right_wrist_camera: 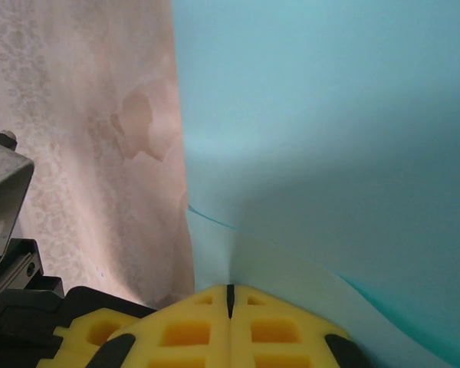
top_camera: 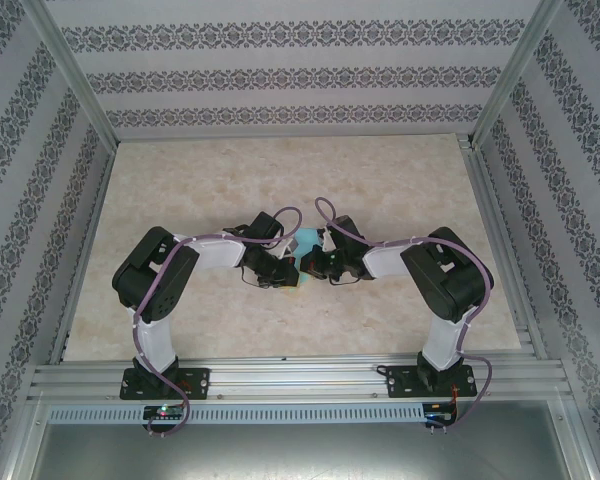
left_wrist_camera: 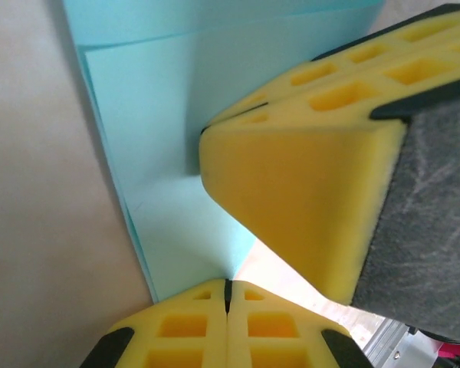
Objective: Fold a paper plane with a square sheet of paper (pick it up from the middle)
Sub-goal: Third fold the triangle at the center of the table.
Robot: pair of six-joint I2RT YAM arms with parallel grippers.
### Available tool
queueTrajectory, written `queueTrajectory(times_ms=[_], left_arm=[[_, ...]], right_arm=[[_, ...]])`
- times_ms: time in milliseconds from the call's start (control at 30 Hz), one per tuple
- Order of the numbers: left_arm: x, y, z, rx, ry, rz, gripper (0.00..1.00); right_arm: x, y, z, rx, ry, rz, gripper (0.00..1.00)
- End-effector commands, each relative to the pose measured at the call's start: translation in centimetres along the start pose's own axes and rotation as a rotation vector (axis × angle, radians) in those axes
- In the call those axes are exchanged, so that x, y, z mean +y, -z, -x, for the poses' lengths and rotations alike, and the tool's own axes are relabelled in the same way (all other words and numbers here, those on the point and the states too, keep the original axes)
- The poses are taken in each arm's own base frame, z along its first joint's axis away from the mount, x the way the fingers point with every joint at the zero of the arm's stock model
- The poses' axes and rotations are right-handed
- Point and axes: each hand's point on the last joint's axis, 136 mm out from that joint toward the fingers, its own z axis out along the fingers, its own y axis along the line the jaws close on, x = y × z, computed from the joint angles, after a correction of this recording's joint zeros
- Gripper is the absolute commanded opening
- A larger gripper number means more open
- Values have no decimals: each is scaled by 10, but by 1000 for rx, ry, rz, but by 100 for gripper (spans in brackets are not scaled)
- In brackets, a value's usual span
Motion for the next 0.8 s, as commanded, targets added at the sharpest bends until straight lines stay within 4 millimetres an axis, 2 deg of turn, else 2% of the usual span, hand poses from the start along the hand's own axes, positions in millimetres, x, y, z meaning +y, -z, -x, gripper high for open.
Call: queueTrajectory(times_ms=[0,367,533,633,767], left_arm=[[44,-9,-26,85,62,154,0],[52,-9,-36,98,61,155,0],[54,-12,-46,116,66,138,0],[53,-12,-48,126,65,126,0],[48,-9,-48,130,51,114,0]], right_arm=[[-44,2,8,-54,-54,-111,1],[-80,35,42,-132,-93,-116,5],[-84,48,61,-192,-92,-92,6],[-76,56,67,-211,-73,-68,7],[-48,70,69,-224,-26,-11,9]])
